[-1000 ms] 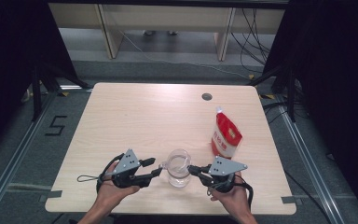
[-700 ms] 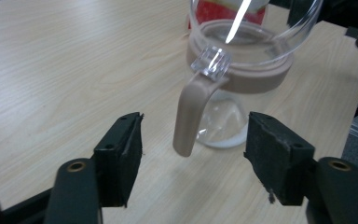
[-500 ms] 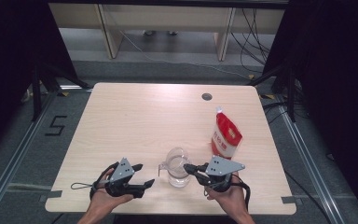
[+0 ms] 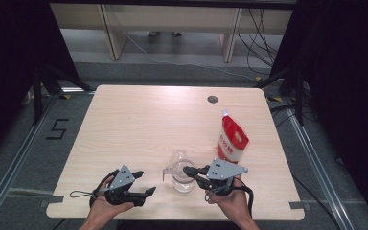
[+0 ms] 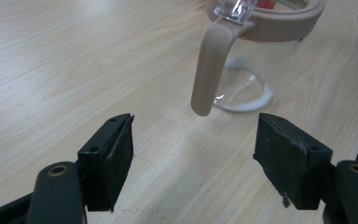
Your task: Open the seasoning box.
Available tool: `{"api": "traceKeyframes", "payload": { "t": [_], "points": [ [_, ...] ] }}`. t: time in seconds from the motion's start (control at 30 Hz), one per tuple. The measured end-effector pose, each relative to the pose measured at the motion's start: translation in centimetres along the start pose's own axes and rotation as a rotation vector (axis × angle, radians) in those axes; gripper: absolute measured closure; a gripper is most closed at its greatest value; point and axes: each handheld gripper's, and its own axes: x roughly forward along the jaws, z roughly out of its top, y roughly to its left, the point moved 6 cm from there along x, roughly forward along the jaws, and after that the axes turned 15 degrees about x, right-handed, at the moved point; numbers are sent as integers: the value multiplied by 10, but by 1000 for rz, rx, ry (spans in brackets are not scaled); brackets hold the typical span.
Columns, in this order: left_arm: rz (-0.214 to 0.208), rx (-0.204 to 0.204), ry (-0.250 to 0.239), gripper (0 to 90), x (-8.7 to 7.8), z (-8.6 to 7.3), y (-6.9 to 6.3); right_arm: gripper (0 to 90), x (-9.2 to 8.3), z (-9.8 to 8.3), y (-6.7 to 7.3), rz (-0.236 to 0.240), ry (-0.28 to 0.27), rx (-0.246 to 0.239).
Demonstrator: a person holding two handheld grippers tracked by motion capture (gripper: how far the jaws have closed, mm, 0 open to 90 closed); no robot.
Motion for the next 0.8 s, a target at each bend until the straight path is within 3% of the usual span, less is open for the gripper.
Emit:
{"api": "traceKeyframes", "payload": {
  "t": [0.03,0.1,0.4,0.43,0.53,0.8],
  "points": [
    [-9,19,-4,278,0,0,0,894,0,0,1,4,10,-1],
    [-9,-11,-5,277,0,-1,-2,894,3,1,3,5,-1,-11],
    [-14,-14,-7,275,2,-1,-3,893,10,4,13,33,11,-24],
    [-11,13,17,275,1,-3,0,893,11,5,13,31,5,-26],
    [-17,-11,-10,275,3,-1,-4,890,13,4,16,38,21,-17],
    [-17,-10,1,273,2,-2,-3,888,19,6,20,46,15,-23]
  ]
}}
